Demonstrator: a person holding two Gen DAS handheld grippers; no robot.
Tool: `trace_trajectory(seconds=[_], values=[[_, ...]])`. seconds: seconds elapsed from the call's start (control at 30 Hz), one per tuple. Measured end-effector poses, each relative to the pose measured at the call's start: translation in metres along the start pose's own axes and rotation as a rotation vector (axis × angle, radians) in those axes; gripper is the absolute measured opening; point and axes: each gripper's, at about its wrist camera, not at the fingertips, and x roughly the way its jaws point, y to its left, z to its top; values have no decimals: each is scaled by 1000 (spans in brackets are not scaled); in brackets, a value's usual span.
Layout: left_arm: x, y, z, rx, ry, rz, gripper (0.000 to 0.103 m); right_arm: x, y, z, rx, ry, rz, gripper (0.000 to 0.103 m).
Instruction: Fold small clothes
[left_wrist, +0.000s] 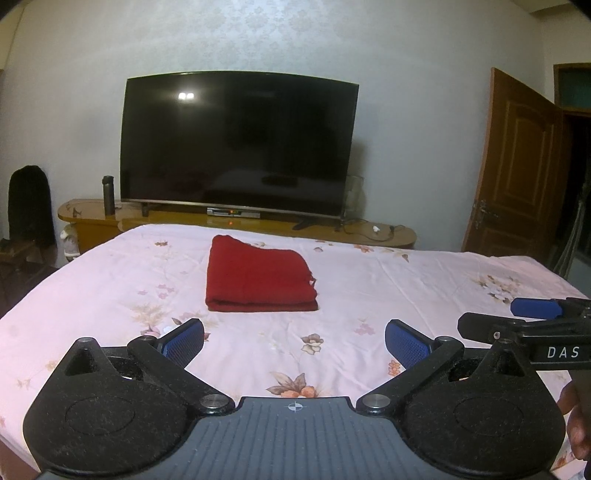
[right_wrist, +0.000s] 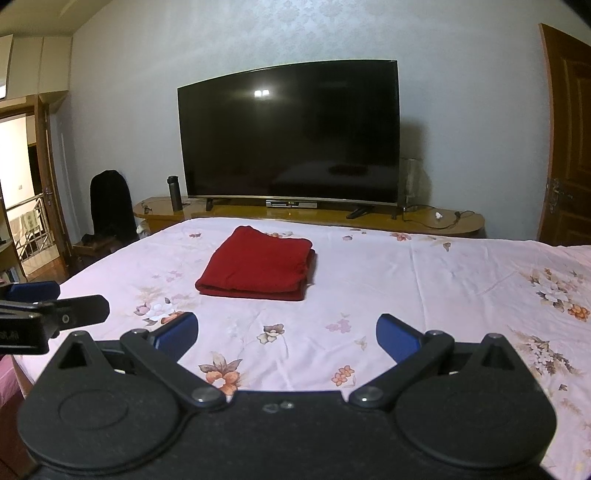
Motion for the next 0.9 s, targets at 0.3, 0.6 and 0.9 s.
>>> trace_trajectory(seconds=[0.3, 0.6, 0.9], values=[[0, -1, 0, 0, 0, -1, 103, 0, 0, -1, -5, -4, 1, 102], [2, -3, 1, 9, 2, -4, 103, 0, -1, -1, -3, -4, 1, 102], [3, -3, 1, 19, 0, 2, 103, -1, -2, 1, -2, -5, 4, 102]])
